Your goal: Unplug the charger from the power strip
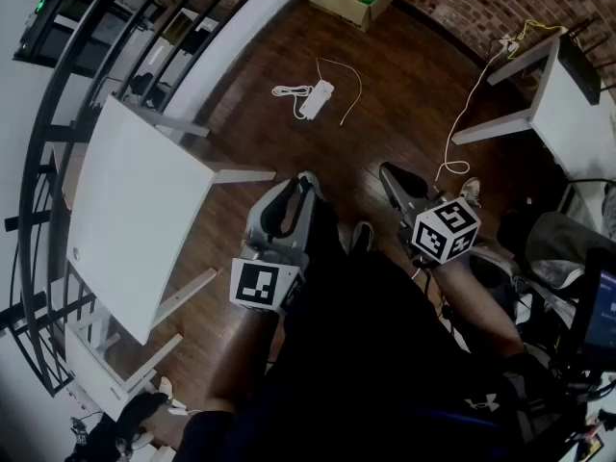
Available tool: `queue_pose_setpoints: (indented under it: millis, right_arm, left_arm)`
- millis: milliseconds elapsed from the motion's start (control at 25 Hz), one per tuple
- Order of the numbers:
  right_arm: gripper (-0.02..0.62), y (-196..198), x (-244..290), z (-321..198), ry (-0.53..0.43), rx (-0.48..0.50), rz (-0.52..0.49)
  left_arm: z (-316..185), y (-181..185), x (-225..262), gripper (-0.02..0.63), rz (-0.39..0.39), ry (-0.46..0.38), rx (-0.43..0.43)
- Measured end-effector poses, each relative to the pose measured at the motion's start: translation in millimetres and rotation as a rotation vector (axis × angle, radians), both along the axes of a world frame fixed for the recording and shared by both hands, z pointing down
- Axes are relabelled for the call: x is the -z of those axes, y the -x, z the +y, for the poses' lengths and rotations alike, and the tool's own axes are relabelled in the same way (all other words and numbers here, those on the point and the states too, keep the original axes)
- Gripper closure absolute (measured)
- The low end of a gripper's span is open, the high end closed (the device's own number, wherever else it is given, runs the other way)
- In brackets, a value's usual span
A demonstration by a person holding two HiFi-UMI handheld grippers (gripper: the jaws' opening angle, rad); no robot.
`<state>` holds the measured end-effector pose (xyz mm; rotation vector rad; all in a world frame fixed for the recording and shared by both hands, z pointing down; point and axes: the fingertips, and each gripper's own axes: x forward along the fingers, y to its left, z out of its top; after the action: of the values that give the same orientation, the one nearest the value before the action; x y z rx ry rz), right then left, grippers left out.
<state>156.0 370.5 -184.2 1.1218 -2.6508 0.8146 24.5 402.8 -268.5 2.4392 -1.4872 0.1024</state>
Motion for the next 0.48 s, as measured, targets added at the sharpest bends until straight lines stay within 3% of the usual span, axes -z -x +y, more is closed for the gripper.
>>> queue_pose_setpoints:
  millis: [360, 480]
  right_arm:
    - [0.584, 30, -52, -126, 0.032, -0.040, 0.132]
    - [0.584, 47, -65, -165, 0.033, -0.064, 0.170]
  left_arm:
    - [-134, 48, -36, 0.515, 0.058, 0.002, -0.059]
    - [-177, 68, -57, 0.515, 0.073, 0.050, -0.058]
